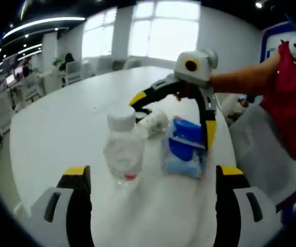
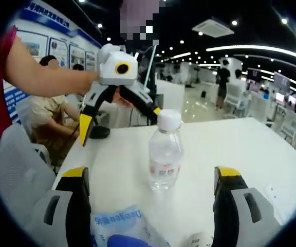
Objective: Arrange the tabletop items into an orderly group along one side of the table until the central work area is clear of visible clutter.
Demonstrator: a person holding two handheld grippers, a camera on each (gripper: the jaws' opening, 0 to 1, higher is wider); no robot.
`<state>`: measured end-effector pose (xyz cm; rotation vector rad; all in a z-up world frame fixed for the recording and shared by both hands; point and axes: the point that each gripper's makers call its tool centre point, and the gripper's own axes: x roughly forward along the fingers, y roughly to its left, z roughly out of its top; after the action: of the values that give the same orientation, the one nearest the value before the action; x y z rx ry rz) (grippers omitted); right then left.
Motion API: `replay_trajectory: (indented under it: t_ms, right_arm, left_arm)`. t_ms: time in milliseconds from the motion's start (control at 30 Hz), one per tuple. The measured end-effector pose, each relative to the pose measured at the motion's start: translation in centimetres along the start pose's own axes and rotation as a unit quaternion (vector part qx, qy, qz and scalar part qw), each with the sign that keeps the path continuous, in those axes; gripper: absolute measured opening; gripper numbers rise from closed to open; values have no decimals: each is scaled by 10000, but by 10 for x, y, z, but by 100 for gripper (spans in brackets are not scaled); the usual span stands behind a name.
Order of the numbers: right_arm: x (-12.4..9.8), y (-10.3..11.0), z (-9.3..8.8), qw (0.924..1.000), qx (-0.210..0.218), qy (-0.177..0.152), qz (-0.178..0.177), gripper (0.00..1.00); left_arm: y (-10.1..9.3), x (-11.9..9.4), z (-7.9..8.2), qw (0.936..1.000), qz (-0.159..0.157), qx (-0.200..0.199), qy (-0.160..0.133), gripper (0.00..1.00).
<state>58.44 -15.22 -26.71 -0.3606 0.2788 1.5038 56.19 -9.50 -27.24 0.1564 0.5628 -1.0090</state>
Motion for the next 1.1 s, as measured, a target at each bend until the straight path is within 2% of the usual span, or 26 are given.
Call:
replay_trajectory:
  t_ms: [167, 433, 700, 833, 1100]
  right_arm:
    - [-17, 12, 5, 9999, -55, -100, -35, 99]
    - [-56, 24, 5, 9994, -11, -221, -254, 99]
    - [-97, 40, -3, 9985, 12, -232, -486, 99]
    - [-117, 52, -7, 9977, 53, -282, -608, 99]
    - [-145, 77, -16, 9968, 148, -309, -728, 98]
  left_arm:
    - [-14, -13, 2, 9992, 205, -247, -226, 96]
    - [-42, -28, 5, 9979, 402, -322, -385, 95]
    - [-78, -29, 19, 9960, 453, -352, -679, 94]
    - [-95, -26, 20, 9958, 448, -342, -721, 94]
    - [-130, -17, 28, 9935, 442, -391, -971, 92]
